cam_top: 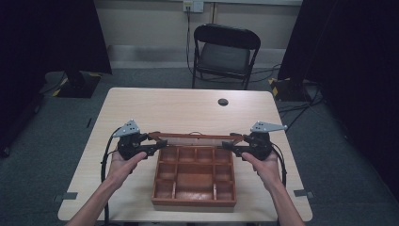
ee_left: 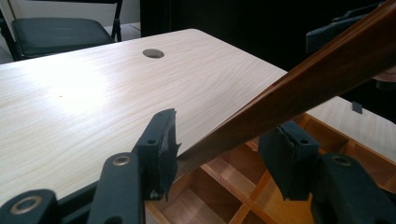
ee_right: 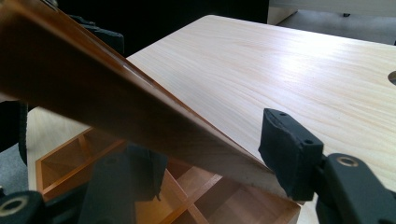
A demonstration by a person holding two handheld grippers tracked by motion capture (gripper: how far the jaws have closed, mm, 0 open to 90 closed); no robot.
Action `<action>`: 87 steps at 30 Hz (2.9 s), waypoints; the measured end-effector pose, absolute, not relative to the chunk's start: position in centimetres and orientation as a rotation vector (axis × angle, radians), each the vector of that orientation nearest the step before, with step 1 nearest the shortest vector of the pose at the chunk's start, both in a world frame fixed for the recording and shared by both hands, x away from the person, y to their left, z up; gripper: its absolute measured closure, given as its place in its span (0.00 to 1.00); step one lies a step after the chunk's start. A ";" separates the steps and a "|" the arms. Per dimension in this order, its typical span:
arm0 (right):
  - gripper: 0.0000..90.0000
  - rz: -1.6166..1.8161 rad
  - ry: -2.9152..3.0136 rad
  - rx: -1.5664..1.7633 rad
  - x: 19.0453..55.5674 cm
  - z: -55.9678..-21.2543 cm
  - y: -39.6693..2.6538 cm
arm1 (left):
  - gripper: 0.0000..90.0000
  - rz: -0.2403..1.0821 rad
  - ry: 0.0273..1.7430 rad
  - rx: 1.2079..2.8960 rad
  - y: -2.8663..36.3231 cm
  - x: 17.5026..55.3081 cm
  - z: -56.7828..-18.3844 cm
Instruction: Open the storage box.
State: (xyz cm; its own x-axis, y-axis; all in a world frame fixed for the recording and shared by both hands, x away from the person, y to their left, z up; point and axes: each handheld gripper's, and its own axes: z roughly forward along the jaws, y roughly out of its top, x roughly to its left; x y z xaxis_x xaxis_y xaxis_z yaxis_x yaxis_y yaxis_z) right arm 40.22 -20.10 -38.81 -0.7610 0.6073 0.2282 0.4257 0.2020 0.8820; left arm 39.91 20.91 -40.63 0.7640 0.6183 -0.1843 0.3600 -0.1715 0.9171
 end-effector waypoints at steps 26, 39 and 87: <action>0.47 1.599 2.270 1.057 43.0 -40.9 -19.7 | 0.56 0.248 0.825 1.773 20.7 42.5 -42.5; 0.46 1.603 2.261 1.086 44.0 -41.6 -19.1 | 0.57 0.250 0.841 1.796 20.4 43.4 -43.5; 0.55 1.558 2.198 1.166 46.5 -43.3 -19.2 | 0.64 0.219 0.916 1.764 20.5 45.9 -44.6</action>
State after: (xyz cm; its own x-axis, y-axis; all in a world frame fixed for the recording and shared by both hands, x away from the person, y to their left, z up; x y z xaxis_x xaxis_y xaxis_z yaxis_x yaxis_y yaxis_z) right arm 46.47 -19.23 -43.28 -0.6667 0.6969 0.2645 0.4803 0.1302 0.8674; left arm 45.88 20.46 -44.60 0.6857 0.6721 -0.2796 0.4728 -0.1191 0.8731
